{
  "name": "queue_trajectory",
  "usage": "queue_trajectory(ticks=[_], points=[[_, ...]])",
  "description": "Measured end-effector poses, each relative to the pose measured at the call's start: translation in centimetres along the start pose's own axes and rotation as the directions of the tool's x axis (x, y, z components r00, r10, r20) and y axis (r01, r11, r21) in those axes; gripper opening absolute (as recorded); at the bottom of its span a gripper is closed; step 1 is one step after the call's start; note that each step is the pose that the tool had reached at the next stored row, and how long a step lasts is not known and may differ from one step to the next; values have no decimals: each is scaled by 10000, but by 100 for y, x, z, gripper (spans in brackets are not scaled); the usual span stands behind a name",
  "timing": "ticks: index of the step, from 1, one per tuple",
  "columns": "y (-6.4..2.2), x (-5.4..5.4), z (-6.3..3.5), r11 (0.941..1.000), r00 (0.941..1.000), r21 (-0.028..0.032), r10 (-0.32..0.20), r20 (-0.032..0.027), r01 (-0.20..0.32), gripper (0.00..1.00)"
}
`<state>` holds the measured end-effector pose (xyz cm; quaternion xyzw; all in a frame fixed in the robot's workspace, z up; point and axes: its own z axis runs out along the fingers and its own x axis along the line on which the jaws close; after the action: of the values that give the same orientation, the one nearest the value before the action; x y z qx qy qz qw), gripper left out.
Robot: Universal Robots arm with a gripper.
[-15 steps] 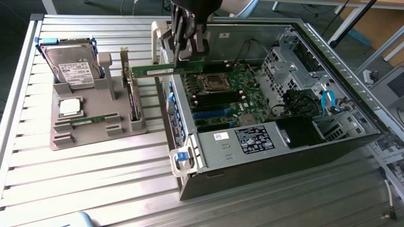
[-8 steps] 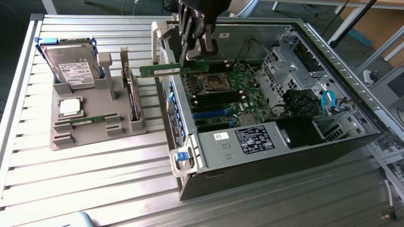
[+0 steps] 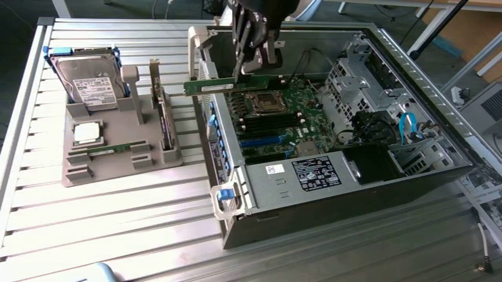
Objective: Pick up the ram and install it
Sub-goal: 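Pick up the ram and move it above insertion slot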
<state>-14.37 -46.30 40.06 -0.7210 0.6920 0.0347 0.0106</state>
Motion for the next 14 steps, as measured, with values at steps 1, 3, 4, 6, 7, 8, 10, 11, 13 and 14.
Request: queue_trajectory(ticks=[1, 3, 4, 6, 7, 8, 10, 11, 13, 14], points=[[-17, 1, -1, 10000, 10000, 0, 0, -1, 0, 12], [-51, 2, -2, 10000, 10000, 0, 0, 0, 0, 12], [-70, 3, -2, 10000, 10000, 1, -1, 0, 1, 12], [-103, 4, -4, 10000, 10000, 0, 0, -1, 0, 12], [-122, 5, -4, 10000, 10000, 0, 0, 0, 0, 12], [-139, 6, -5, 10000, 10000, 0, 0, 0, 0, 12], [-175, 7, -6, 10000, 10000, 0, 0, 0, 0, 12], [-197, 8, -7, 10000, 10000, 0, 0, -1, 0, 12], [-234, 9, -8, 10000, 10000, 0, -1, 0, 1, 12], [-261, 11, -9, 10000, 10000, 0, 0, -1, 0, 12]])
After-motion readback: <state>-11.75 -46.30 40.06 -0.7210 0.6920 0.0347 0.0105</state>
